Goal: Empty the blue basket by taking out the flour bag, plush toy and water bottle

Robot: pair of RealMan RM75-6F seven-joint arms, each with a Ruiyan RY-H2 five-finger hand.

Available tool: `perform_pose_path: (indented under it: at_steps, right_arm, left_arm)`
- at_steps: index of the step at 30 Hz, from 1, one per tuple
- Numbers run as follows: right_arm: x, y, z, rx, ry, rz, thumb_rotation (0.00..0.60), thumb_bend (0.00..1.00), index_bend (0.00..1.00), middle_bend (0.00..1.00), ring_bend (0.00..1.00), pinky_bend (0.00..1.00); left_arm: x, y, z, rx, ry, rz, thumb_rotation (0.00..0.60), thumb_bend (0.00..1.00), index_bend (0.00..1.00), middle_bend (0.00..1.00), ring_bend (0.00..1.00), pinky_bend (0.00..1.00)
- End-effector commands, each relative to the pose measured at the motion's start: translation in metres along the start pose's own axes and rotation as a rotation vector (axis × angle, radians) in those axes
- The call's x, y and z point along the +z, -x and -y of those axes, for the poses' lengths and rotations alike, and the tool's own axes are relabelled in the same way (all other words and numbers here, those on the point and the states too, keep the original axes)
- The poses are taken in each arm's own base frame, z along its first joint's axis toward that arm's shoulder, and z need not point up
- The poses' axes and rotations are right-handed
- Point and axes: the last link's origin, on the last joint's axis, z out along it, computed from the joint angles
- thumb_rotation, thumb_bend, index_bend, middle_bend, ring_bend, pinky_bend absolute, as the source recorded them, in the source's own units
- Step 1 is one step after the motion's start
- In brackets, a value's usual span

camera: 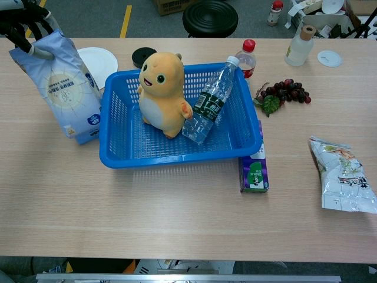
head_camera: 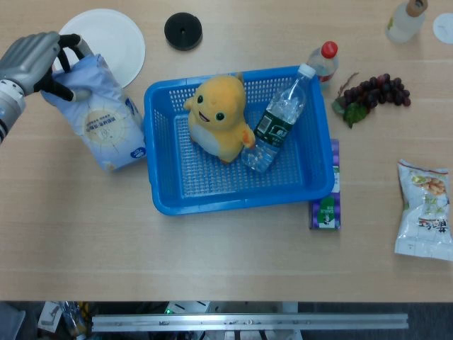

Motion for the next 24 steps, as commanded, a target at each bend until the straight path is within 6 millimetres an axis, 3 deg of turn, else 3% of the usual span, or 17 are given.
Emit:
perform_pose_path:
  at_steps: [1,3,6,15,24]
  right_arm:
    - [0.000,0.000,0.000,0.001,0.001,0.001,0.600,0.25,0.24,0.30,0.22,0.40]
    - [0.000,0.001,-0.001,0.001,0.001,0.002,0.600,0.25,0.24,0.30,0.22,0.40]
    - [0.000,0.001,-0.001,0.000,-0.001,0.003,0.600,0.25,0.24,0.30,0.22,0.40]
    - [0.002,0.002,0.001,0.002,-0.007,0.006,0.600,0.25,0.24,0.30,0.22,0.40]
    - [0.006,0.005,0.006,-0.002,-0.021,0.017,0.600,0.25,0.24,0.30,0.22,0.40]
  left_arm:
    - [0.003,0.002,0.000,-0.002,-0.006,0.001,0.600,0.21,0.09,0.17,0.13,0.42]
    - [0.004,0.002,-0.001,-0.010,0.001,-0.028,0.600,0.20,0.01,0.08,0.02,0.32]
    - [0.005,0.000,-0.002,-0.034,0.011,-0.061,0.600,0.20,0.00,0.03,0.00,0.26]
    - [-0.009,-0.001,-0.009,-0.051,0.051,-0.060,0.600,0.20,0.00,0.03,0.00,0.26]
    - [-0.028,0.010,-0.042,-0.037,0.194,-0.034,0.600,0.20,0.00,0.03,0.00,0.26]
